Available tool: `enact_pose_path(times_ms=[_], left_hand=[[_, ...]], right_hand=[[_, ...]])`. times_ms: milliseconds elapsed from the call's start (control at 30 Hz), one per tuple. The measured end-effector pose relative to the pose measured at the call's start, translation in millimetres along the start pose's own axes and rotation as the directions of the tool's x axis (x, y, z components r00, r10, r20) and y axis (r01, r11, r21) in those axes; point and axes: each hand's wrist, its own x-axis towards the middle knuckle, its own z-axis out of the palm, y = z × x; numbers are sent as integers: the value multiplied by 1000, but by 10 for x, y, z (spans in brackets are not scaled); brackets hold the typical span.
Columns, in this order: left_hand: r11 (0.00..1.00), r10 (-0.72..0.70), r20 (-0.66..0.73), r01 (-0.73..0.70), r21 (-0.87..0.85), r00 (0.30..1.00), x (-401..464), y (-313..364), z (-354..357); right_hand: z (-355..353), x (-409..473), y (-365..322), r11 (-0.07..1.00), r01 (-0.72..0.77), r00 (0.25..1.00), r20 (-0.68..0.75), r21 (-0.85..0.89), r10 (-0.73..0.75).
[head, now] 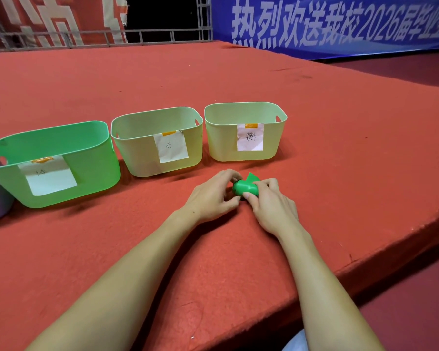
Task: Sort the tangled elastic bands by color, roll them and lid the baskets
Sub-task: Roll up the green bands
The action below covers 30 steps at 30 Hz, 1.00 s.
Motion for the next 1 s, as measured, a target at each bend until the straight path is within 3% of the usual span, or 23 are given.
enact_pose_path(times_ms=[400,833,1000], left_hand=[[999,-6,12,5,53,1000,238,-82,-64],[976,-144,196,107,189,970,533,-87,-35],[978,-152,132,129,165,980,501,-42,-6]], right_hand=[[-9,28,-30,997,7,993,-120,79,2],[98,196,-1,999,-23,993,-115,23,25],[51,248,-6,999,-13,992,-125,45,18]])
